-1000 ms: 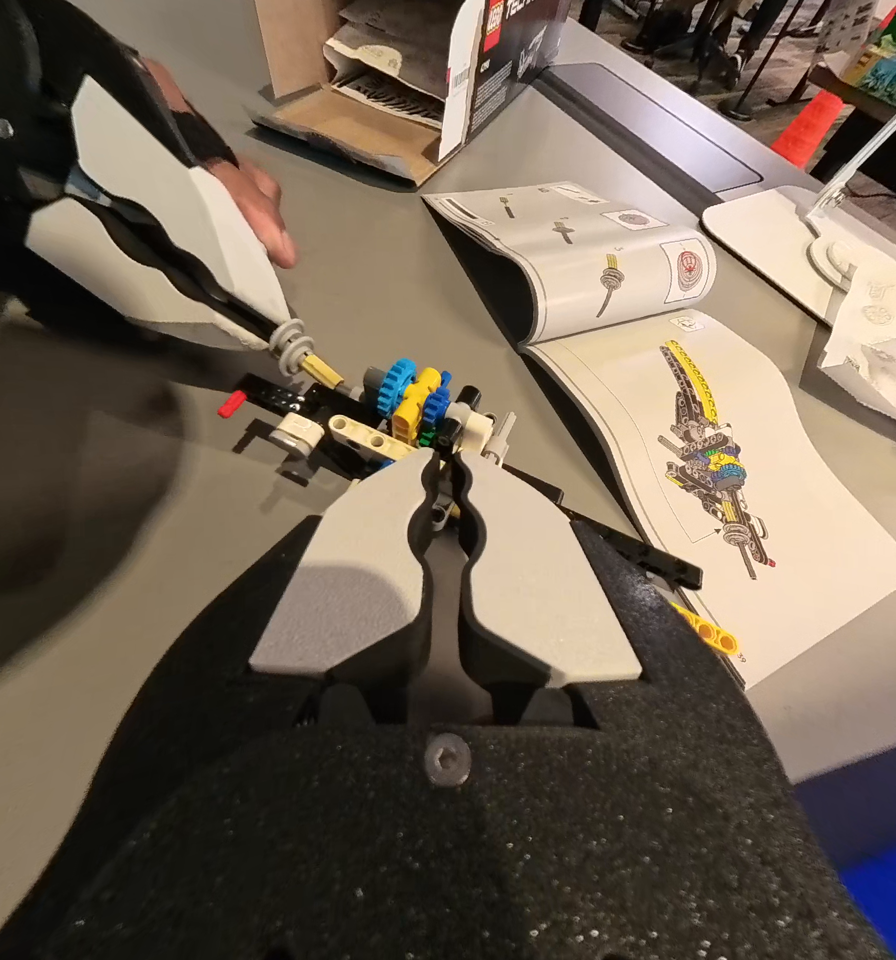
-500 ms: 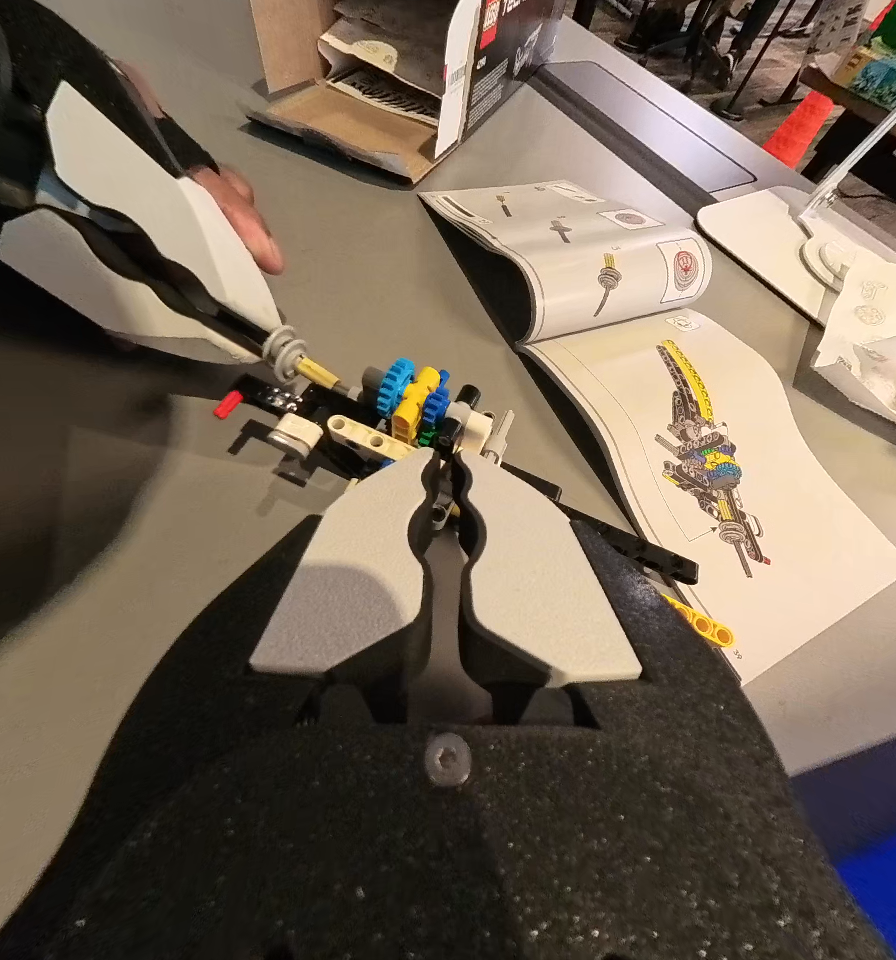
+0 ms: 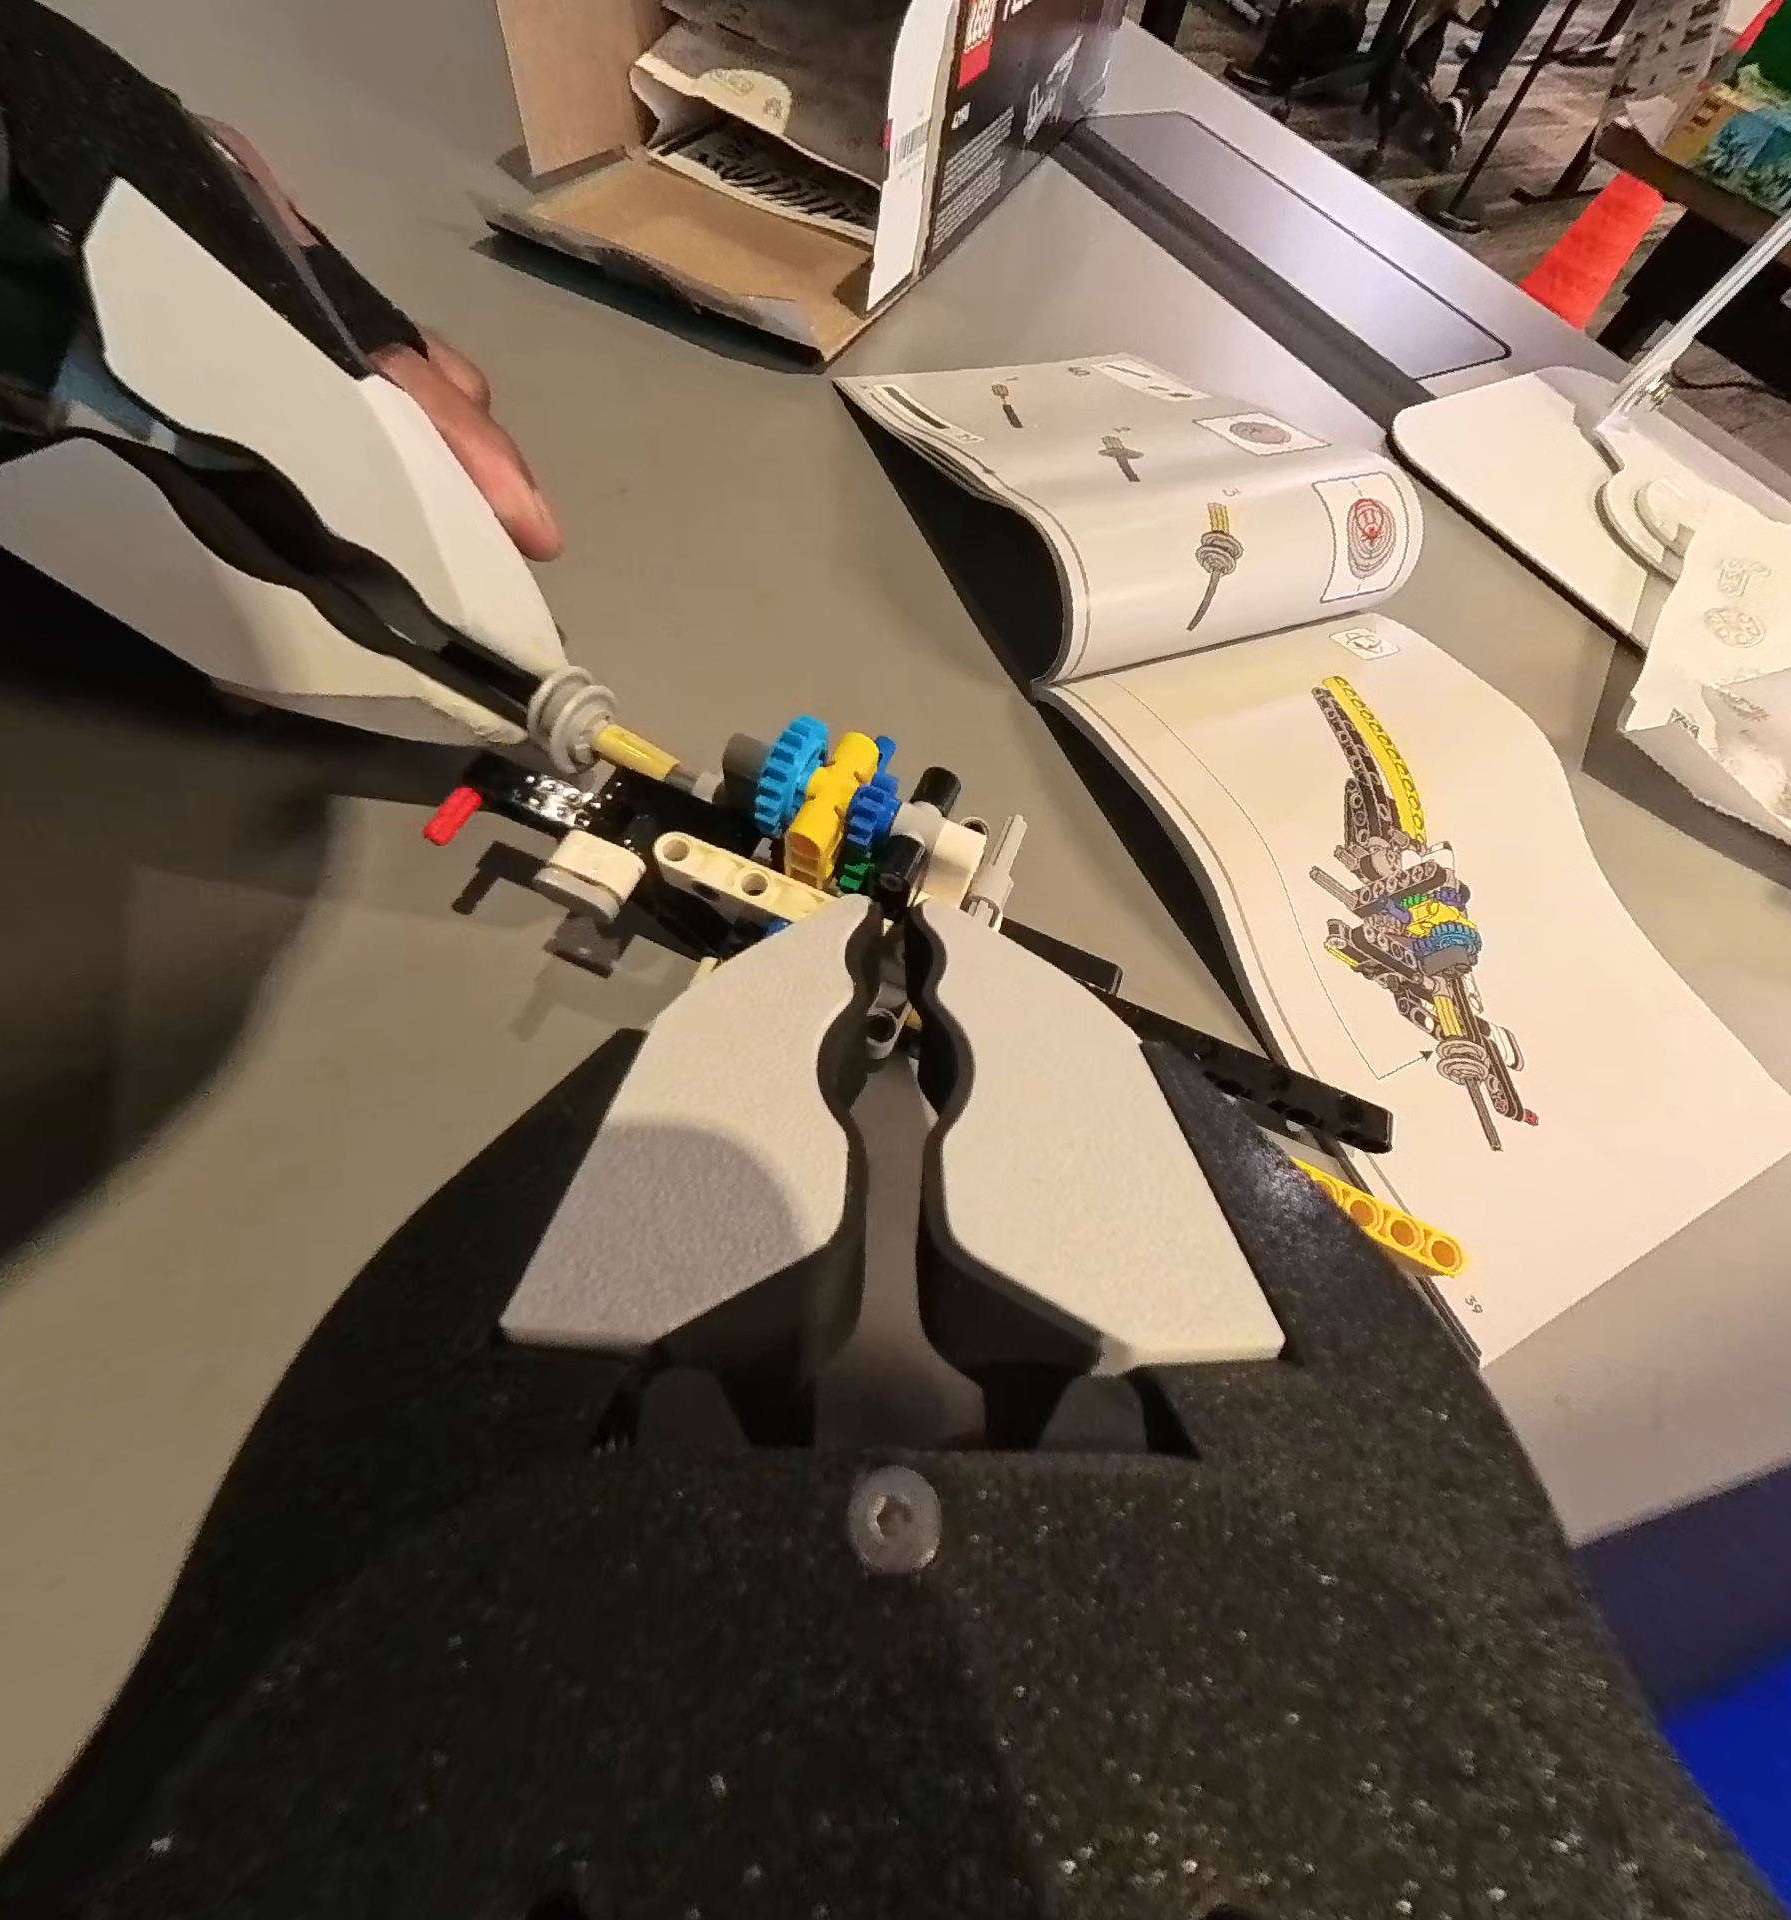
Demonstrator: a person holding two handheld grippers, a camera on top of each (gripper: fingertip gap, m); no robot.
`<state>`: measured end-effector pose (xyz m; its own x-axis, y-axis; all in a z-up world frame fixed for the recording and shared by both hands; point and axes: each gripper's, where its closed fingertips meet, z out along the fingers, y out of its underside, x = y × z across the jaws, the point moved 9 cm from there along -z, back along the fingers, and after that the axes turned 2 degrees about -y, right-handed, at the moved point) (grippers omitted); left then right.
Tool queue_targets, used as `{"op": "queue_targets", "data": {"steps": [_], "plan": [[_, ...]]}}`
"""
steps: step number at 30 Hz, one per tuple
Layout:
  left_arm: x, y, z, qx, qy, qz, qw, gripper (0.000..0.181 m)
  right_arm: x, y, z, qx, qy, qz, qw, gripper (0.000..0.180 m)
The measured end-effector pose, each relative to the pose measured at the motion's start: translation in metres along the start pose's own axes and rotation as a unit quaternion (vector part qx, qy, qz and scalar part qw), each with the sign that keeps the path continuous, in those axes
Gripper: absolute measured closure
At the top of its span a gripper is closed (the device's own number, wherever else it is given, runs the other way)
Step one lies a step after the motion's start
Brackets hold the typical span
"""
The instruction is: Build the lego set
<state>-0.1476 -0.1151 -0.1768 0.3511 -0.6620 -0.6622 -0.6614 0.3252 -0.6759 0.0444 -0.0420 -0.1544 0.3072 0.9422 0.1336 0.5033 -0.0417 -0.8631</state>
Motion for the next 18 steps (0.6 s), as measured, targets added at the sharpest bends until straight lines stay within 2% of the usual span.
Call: {"op": "queue_targets", "data": {"steps": [18], "plan": [[0.008, -0.016, 0.002, -0.072, -0.051, -0.026, 0.996, 0.175, -0.004, 0.0, -0.001, -0.004, 0.022, 0.001, 1.0, 0.176]]}}
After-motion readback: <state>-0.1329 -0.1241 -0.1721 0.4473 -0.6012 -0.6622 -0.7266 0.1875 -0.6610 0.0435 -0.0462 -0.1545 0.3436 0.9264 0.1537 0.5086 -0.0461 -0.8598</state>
